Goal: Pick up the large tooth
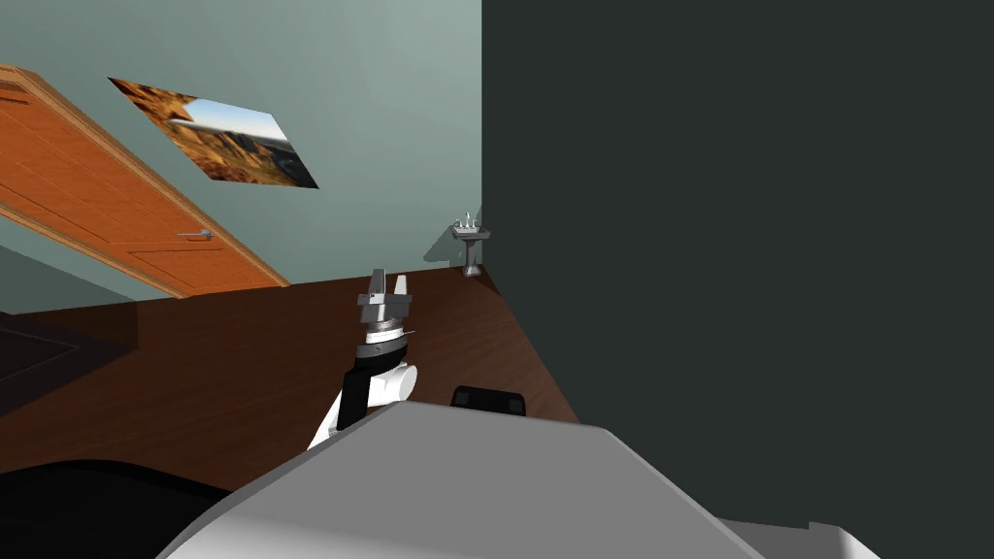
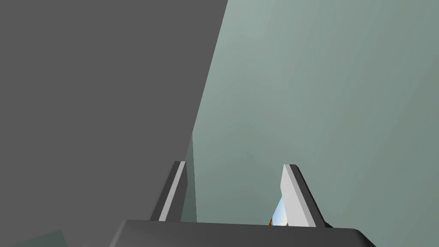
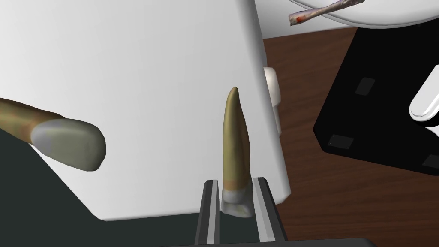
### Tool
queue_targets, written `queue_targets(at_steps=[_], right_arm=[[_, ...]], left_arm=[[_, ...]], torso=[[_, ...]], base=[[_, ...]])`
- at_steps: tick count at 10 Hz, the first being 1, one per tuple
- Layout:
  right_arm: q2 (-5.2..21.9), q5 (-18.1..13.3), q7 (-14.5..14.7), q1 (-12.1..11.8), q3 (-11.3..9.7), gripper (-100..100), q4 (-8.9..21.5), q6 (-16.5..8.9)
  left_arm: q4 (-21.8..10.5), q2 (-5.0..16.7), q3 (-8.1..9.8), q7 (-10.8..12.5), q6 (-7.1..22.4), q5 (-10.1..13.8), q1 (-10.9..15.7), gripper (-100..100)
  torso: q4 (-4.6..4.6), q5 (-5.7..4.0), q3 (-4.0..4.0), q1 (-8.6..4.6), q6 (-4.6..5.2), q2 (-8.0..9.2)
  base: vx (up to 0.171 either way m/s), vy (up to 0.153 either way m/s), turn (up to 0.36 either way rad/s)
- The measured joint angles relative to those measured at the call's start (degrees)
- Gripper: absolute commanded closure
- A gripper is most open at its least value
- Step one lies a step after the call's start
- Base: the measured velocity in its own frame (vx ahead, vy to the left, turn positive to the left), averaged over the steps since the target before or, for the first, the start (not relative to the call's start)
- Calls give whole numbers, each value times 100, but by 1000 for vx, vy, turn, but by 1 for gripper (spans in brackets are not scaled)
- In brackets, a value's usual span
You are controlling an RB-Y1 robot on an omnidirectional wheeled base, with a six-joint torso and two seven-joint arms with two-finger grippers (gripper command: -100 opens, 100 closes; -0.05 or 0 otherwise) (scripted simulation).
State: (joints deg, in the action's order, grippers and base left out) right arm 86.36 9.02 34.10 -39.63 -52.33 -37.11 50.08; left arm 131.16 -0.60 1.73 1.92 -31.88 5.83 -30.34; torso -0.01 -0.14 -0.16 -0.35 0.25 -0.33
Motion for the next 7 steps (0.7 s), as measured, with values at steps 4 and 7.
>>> queue_targets(at_steps=[4, 7], right_arm=[[377, 356, 331, -213, -34, 100, -583, -179], [626, 586, 575, -316, -91, 100, -947, -276]], left_arm=[[0, 0, 0, 0, 0, 0, 0, 0], [0, 0, 0, 0, 0, 0, 0, 0]], torso=[[0, 1, 0, 5, 0, 1], [0, 1, 0, 6, 1, 1]], base=[[57, -20, -116], [46, -12, -94]])
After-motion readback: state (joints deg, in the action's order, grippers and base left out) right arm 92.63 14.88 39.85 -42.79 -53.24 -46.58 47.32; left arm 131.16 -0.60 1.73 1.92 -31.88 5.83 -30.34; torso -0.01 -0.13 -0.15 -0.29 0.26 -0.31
